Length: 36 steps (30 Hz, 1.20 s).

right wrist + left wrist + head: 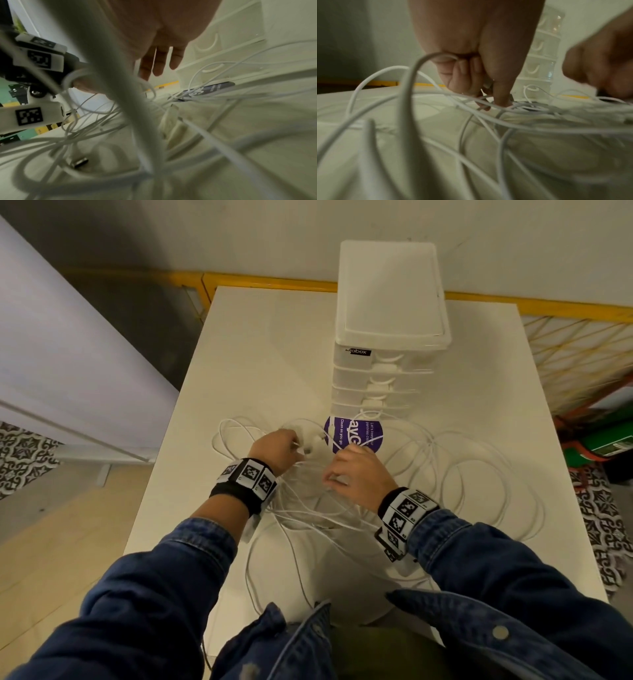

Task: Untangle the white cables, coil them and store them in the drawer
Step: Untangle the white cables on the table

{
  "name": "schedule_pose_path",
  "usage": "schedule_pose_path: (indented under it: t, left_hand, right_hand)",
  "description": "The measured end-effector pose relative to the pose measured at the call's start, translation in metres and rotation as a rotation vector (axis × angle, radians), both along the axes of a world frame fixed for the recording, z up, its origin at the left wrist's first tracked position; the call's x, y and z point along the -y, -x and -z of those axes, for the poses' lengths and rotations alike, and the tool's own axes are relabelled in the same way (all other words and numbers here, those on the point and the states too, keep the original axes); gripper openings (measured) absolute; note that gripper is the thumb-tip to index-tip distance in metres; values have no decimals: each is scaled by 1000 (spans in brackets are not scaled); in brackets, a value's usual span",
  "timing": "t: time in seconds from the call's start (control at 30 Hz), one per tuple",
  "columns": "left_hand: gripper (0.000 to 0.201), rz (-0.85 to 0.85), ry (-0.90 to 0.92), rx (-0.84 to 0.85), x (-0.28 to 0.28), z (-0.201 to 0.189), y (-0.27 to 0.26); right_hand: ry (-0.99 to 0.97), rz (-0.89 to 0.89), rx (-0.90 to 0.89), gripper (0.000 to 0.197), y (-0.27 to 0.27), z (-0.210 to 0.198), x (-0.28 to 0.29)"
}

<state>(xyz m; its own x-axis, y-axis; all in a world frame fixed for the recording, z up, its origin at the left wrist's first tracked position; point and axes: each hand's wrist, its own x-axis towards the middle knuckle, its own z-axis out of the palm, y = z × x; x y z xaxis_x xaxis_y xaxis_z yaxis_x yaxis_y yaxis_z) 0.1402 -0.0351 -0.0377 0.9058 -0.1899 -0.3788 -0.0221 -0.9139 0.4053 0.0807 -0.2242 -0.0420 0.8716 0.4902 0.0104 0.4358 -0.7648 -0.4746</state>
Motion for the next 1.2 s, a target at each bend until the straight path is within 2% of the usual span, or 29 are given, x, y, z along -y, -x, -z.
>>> schedule_pose_path:
  t: [0.13,0.23,0.4,0.47,0.53,0.6,0.77,0.83,0.9,1.0,1.1,1.2]
  left_hand:
    - [29,-252,283,114,-9,-10,-2]
    - [29,-296,358,222,-14,-24,-5]
    - [29,-389,484,380,-20,-49,-11]
    - [27,-390,533,392,-19,-58,-10]
    - [27,-359,536,390,-16,-63,-7]
    - [27,-312,514,382,-14,-62,-3]
    - [16,-238,605,301,-4,-68,7]
    - [15,-185,643,305,4,-80,10]
    - [15,-183,728,302,12,-92,11]
    - [14,-203,863,287,23,-105,15]
    - [10,-162,973,256,32,-118,26]
    - [10,-192,1107,193,37,-128,35]
  right_hand:
    - [228,-23,-192,23,2,2,-1]
    - [252,-4,-205,25,0,4,-3]
    - [222,66,-214,13,-1,5,-2]
    - [159,133,-248,10,0,9,3]
    - [100,160,-279,16,2,9,8]
    - [15,170,-249,18,1,1,13]
    - [-468,398,-214,7,-7,-42,17]
    - [-624,429,-203,8,-10,-65,15]
    - [-748,428,-182,17,-14,-87,11]
    - [-901,400,-164,16,-15,-110,4]
    - [-975,395,-189,17,-10,-124,-3]
    - [-1035,478,-93,13,-6,-132,-5]
